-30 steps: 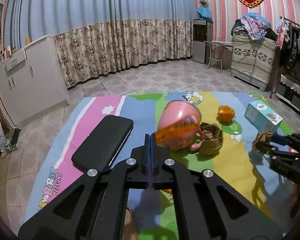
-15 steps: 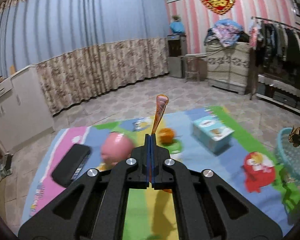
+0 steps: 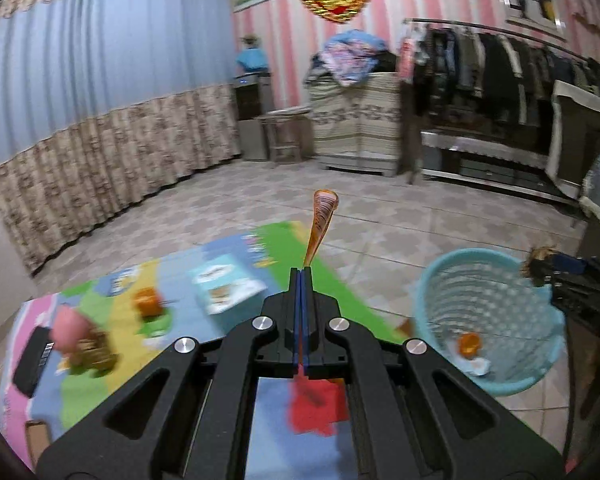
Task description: Collect trash
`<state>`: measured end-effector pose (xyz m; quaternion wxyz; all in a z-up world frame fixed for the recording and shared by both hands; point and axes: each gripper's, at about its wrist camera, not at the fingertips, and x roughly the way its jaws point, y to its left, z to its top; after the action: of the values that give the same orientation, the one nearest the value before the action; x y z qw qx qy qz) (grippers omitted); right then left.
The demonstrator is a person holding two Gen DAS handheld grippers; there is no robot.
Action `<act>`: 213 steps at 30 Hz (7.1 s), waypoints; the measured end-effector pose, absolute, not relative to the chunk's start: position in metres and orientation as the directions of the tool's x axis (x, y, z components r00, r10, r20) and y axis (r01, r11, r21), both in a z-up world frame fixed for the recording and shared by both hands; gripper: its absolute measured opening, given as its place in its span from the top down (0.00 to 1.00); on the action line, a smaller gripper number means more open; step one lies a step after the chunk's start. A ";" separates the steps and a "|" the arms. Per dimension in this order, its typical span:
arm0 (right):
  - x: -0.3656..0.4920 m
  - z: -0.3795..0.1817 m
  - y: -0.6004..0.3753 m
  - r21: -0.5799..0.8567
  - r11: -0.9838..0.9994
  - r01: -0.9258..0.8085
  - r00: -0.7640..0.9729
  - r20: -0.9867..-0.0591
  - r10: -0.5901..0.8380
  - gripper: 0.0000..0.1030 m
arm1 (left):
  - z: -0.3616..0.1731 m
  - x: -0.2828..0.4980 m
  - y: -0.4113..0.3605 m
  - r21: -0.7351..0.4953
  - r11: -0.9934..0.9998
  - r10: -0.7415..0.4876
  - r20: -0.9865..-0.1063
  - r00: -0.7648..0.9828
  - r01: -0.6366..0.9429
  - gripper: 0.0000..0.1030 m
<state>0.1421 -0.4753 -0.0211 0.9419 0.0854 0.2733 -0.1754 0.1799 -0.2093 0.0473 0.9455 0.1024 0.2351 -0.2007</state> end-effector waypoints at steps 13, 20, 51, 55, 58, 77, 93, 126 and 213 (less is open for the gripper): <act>0.137 -0.038 -0.508 0.138 0.901 0.411 0.792 -0.545 -0.277 0.59 | 0.012 0.178 -0.319 0.063 0.818 -0.452 -0.545 0.706 0.572 1.00; 0.135 -0.047 -0.513 0.166 0.893 0.418 0.790 -0.553 -0.267 0.59 | -0.008 0.194 -0.342 0.036 0.801 -0.475 -0.569 0.671 0.598 1.00; 0.160 -0.056 -0.486 0.127 0.910 0.395 0.769 -0.587 -0.252 0.49 | 0.001 0.222 -0.233 0.124 0.936 -0.229 -0.502 0.834 0.331 0.05; 0.162 -0.056 -0.484 0.130 0.903 0.410 0.767 -0.584 -0.264 0.24 | 0.003 0.228 -0.190 0.128 0.955 -0.170 -0.500 0.849 0.266 0.05; 0.162 -0.056 -0.480 0.121 0.897 0.425 0.765 -0.578 -0.284 0.15 | 0.003 0.241 -0.148 0.127 0.973 -0.105 -0.506 0.856 0.194 0.05; 0.187 -0.063 -0.437 0.083 0.907 0.412 0.739 -0.613 -0.279 0.15 | -0.053 0.314 -0.013 0.157 0.985 0.155 -0.642 0.751 -0.070 0.29; 0.196 -0.058 -0.413 0.036 0.930 0.366 0.747 -0.608 -0.270 0.15 | -0.073 0.351 -0.005 0.104 0.991 0.133 -0.732 0.668 -0.084 0.56; 0.357 -0.052 -0.086 0.028 0.993 -0.111 0.748 -0.655 0.102 0.15 | -0.011 0.303 0.149 0.068 0.971 0.227 -0.552 0.803 -0.228 0.58; 0.153 -0.039 -0.501 0.066 0.907 0.415 0.752 -0.586 -0.301 0.59 | -0.016 0.215 -0.309 0.014 0.914 -0.333 -0.548 0.767 0.406 0.06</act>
<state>0.1533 -0.5010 -0.0389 0.9310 0.0966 0.2946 -0.1924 0.2151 -0.3091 -0.0160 0.9377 0.0659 0.2786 -0.1969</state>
